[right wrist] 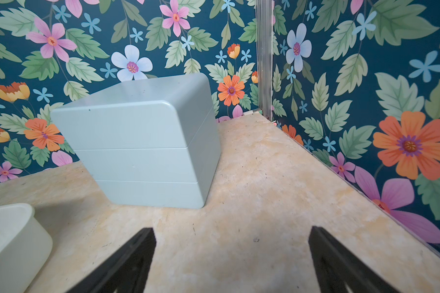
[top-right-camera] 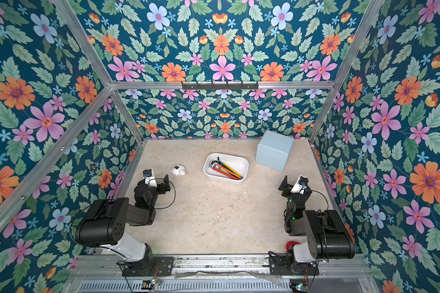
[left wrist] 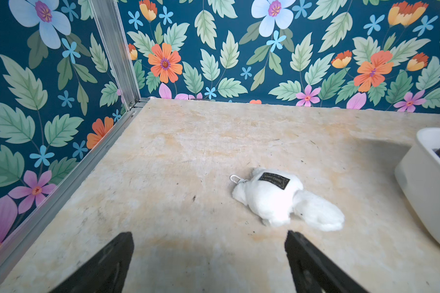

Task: Put the hex key on the desktop into the storage box
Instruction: Reset both arms

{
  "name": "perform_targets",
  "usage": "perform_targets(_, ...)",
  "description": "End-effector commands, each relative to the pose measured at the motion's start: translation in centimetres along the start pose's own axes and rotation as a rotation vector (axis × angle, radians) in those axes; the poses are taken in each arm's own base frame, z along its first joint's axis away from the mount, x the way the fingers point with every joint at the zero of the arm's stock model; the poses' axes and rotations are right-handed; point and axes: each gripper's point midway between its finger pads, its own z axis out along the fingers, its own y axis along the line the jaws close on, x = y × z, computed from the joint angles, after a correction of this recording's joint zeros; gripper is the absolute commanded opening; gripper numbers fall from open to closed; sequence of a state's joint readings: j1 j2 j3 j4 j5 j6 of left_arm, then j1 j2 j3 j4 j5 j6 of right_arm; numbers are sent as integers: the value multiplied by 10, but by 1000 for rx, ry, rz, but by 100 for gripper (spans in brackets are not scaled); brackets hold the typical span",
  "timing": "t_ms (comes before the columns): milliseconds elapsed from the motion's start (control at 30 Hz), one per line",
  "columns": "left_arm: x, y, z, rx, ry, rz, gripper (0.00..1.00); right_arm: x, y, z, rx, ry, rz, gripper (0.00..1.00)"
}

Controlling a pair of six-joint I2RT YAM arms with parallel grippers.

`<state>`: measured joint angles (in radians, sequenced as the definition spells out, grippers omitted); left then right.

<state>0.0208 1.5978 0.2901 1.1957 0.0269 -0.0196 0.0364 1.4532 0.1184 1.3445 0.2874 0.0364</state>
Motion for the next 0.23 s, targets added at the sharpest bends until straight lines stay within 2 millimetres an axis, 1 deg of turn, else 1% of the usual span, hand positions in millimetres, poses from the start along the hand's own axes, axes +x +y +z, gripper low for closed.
perform_targets(0,-2,-1,1,8,-6,11,99,-9,1,0,0,-37,16,99)
perform_targets(200,-2,-1,1,3,-5,13,100,-9,1,0,-1,-36,16,99)
